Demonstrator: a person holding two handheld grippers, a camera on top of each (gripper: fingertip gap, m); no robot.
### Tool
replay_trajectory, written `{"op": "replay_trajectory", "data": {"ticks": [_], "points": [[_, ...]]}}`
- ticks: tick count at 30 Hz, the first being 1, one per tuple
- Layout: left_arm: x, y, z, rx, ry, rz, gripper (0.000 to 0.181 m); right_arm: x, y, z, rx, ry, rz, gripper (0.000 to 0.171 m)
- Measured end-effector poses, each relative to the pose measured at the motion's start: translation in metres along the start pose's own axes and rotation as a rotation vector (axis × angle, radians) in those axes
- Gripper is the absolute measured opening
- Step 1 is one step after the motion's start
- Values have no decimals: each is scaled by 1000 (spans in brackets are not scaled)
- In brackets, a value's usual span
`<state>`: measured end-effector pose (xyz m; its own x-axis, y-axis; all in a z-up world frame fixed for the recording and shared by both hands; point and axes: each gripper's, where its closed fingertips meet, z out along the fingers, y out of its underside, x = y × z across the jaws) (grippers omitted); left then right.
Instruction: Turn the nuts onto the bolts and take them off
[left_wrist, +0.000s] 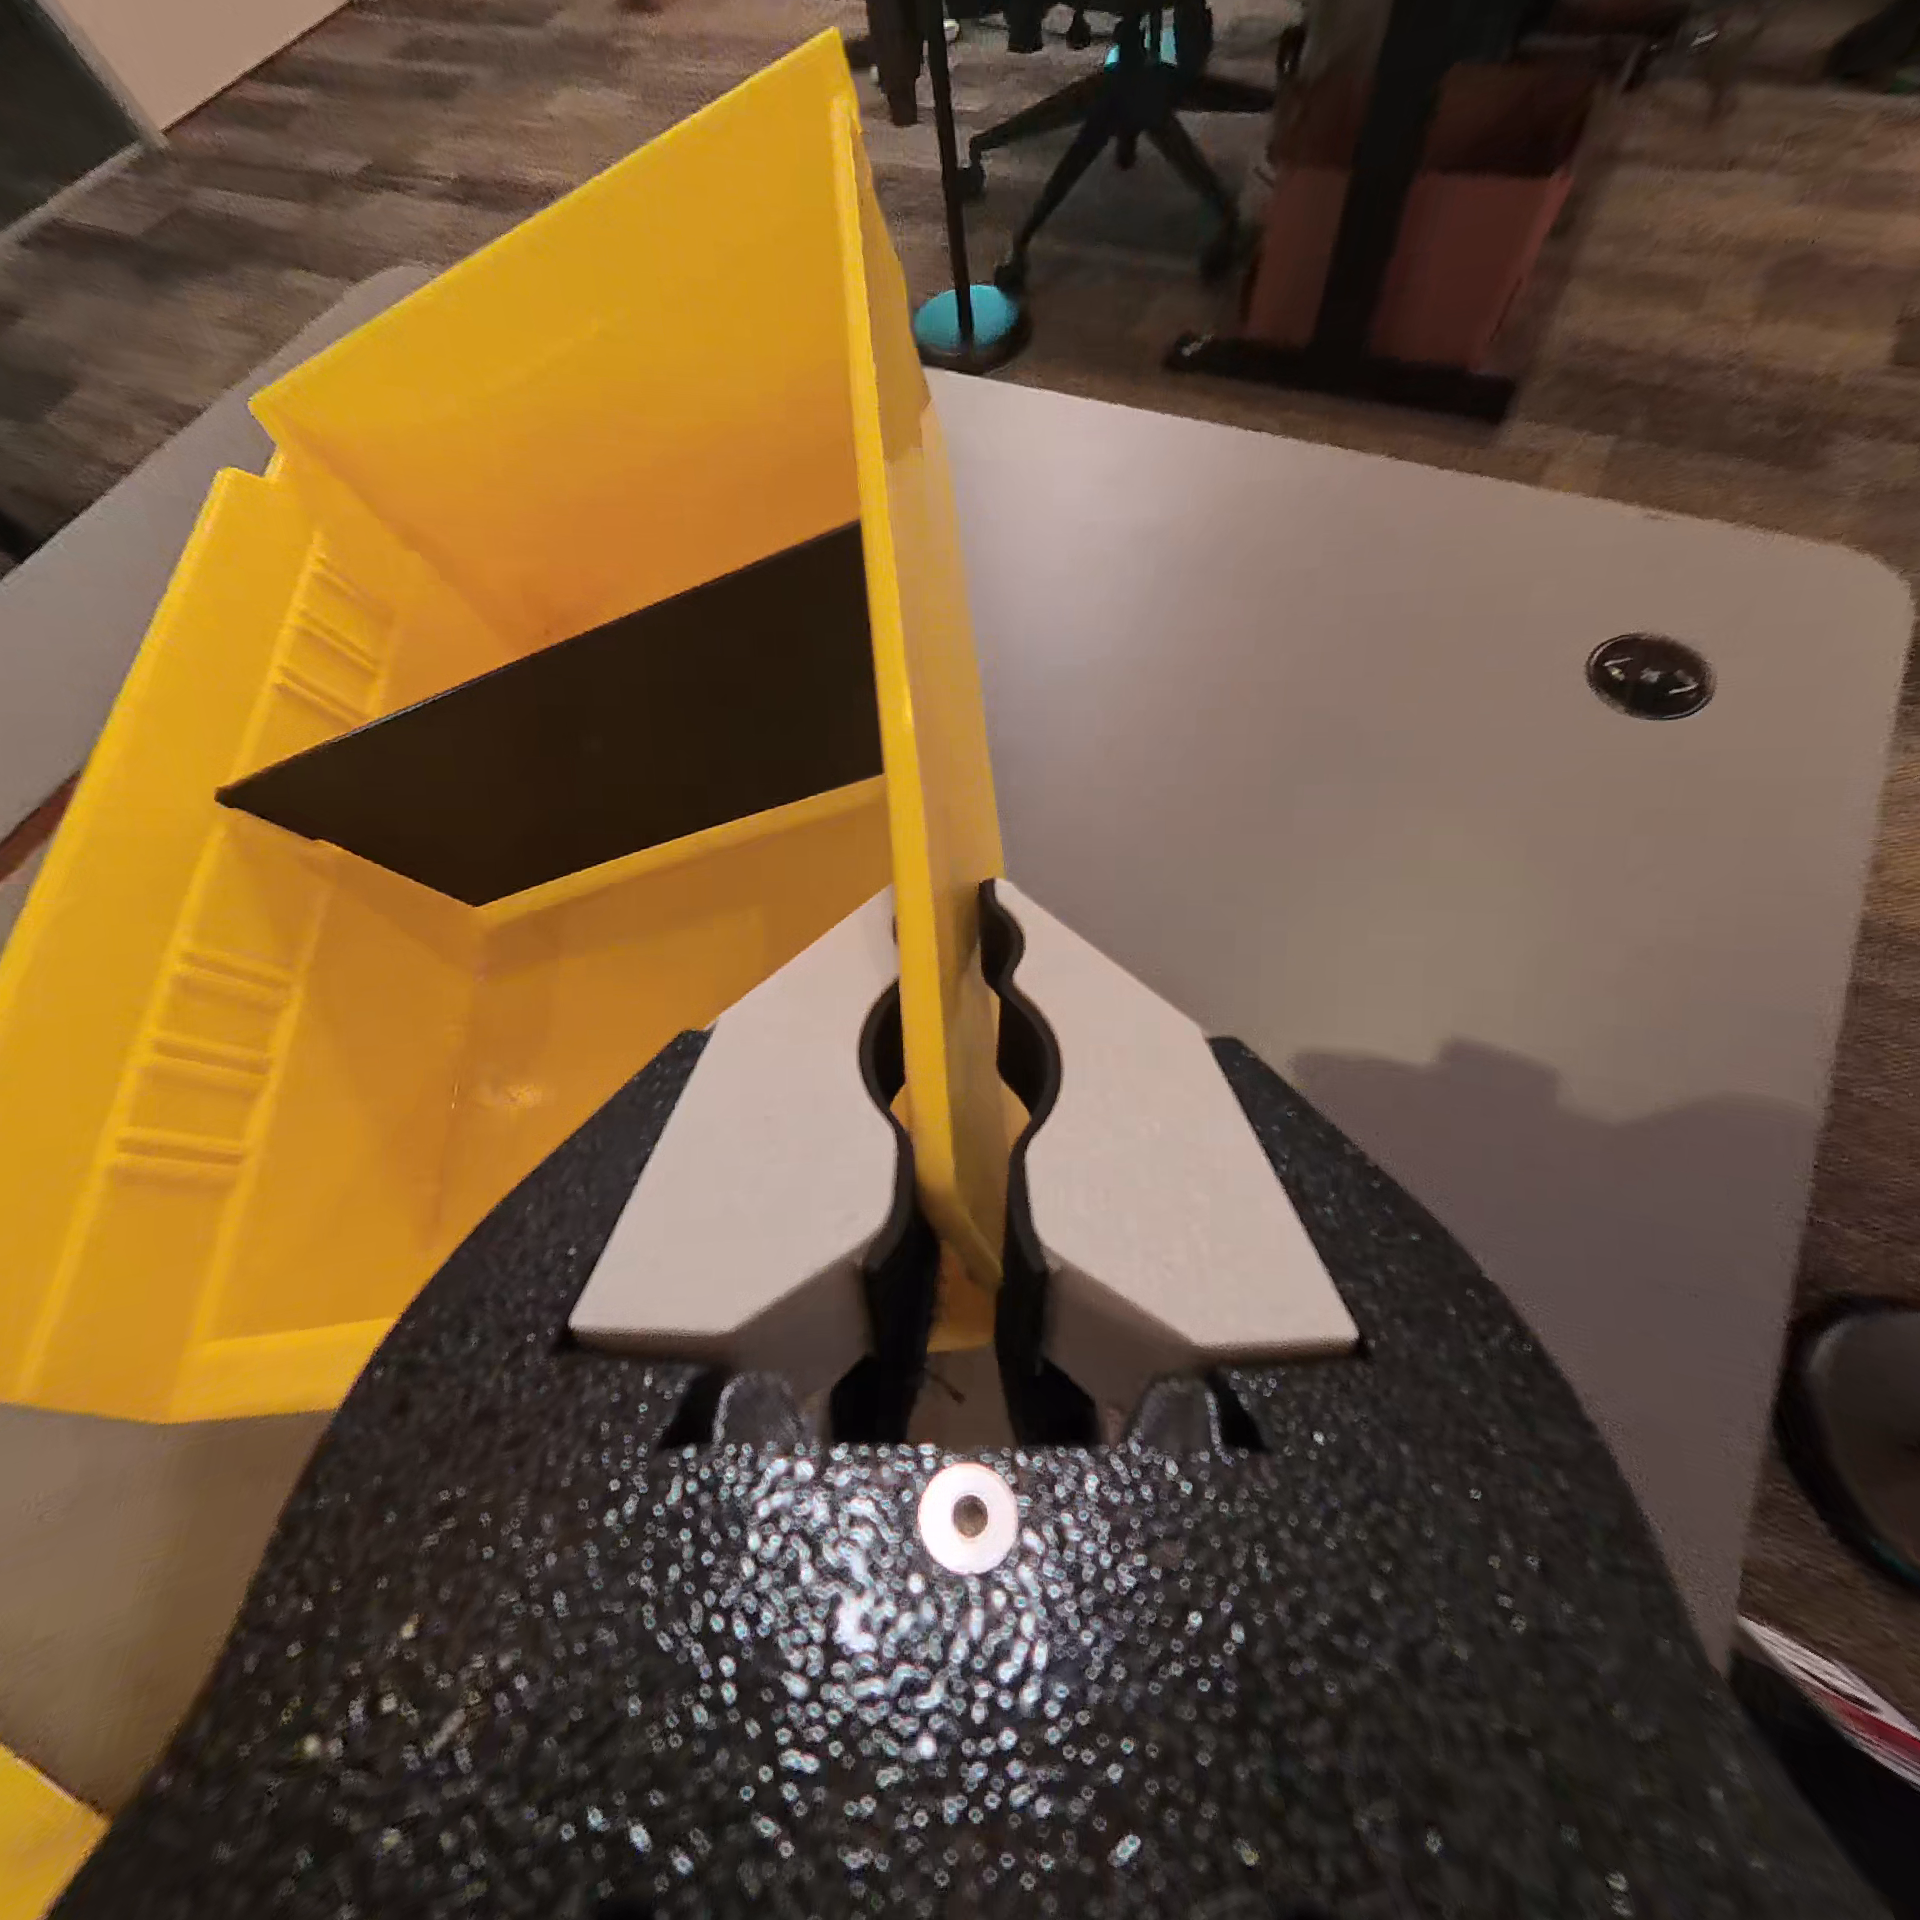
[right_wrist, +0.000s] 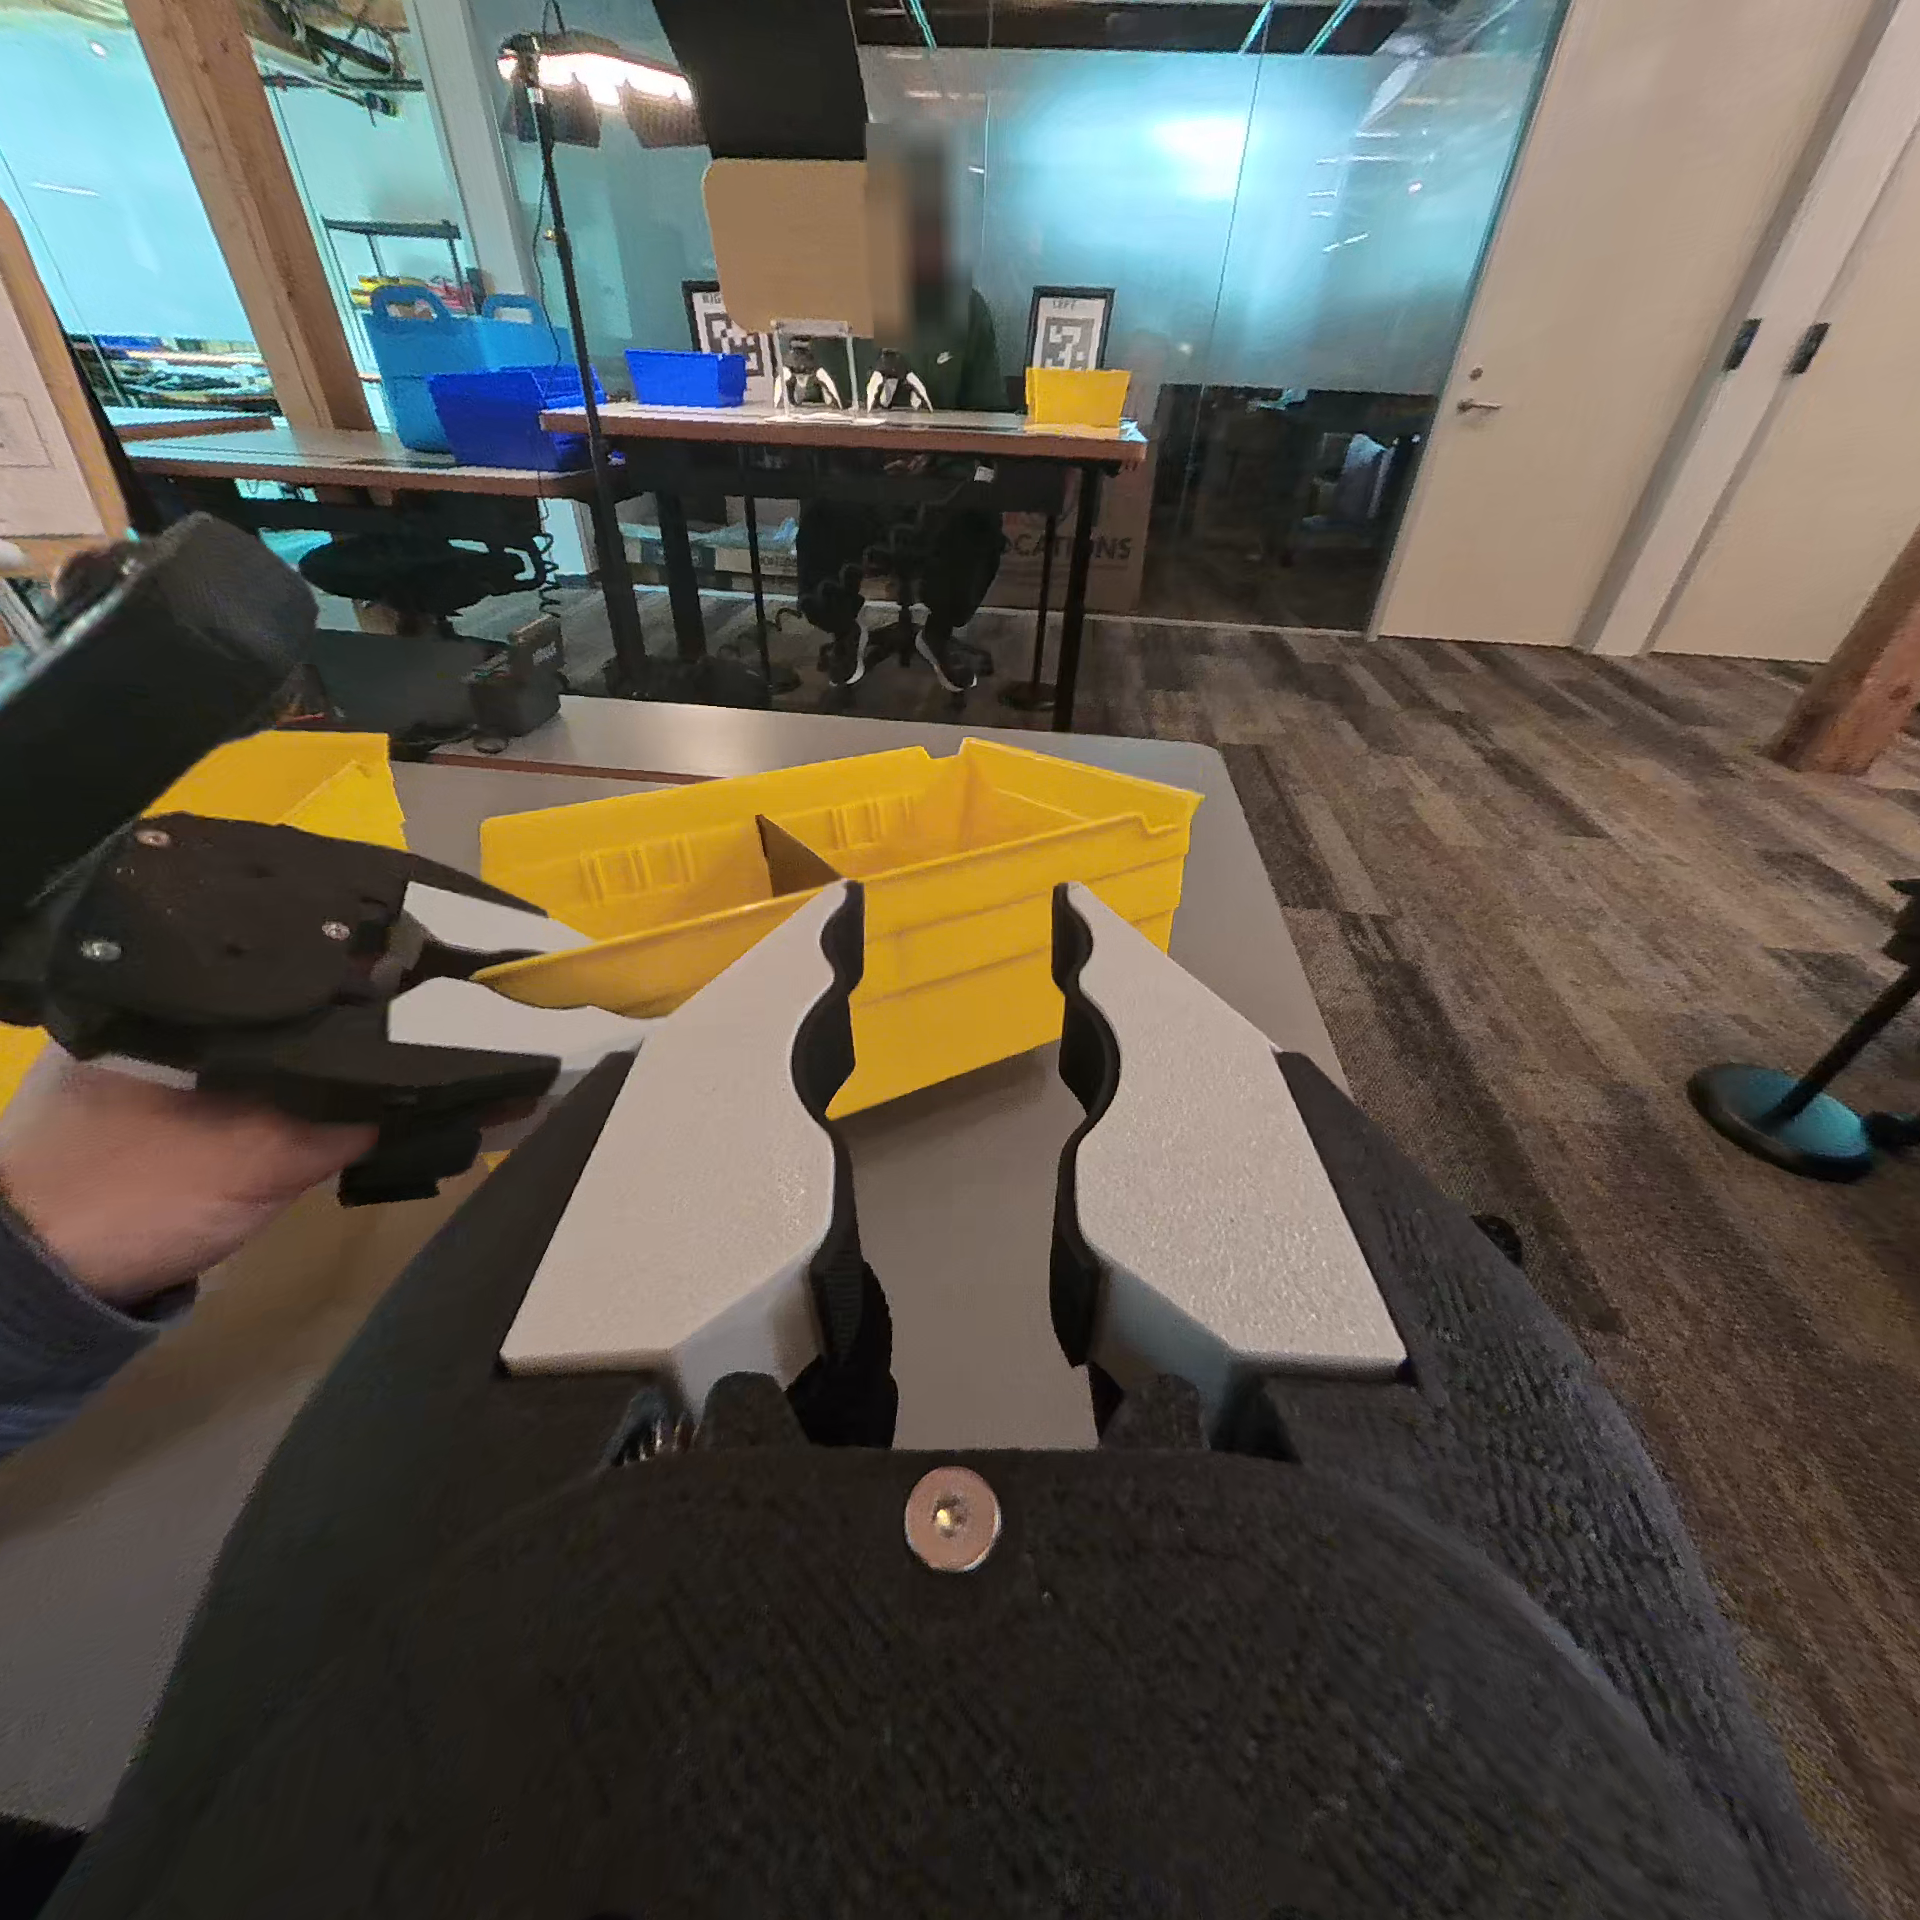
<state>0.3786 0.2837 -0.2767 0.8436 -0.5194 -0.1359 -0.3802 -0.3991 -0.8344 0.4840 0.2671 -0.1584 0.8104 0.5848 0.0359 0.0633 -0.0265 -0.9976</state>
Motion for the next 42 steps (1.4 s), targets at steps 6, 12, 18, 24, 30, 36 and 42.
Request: {"op": "replay_trajectory", "data": {"ticks": [6, 12, 18, 24, 30, 36, 42], "points": [[5, 20, 17, -46, -11, 26, 4, -6, 2, 5, 3, -9, -9, 31], [19, 26, 6, -19, 95, -99, 27, 9, 5, 0, -33, 89, -76, 32], [3, 9, -102, 177, 99, -62, 49, 6, 7, 5, -58, 123, -16, 43], [-116, 54, -264, 400, -352, -130, 33, -48, 14, 32, -69, 36, -21, 41], [-174, 165, -331, 261, -498, -443, 60, -97, 83, 79, -381, -53, 160, 86], [-176, 218, -317, 95, -462, -564, 79, -112, 131, 89, -643, 1, 124, 100], [-174, 235, -285, -26, -439, -541, 66, -105, 132, 90, -698, 59, 0, 63]]}}
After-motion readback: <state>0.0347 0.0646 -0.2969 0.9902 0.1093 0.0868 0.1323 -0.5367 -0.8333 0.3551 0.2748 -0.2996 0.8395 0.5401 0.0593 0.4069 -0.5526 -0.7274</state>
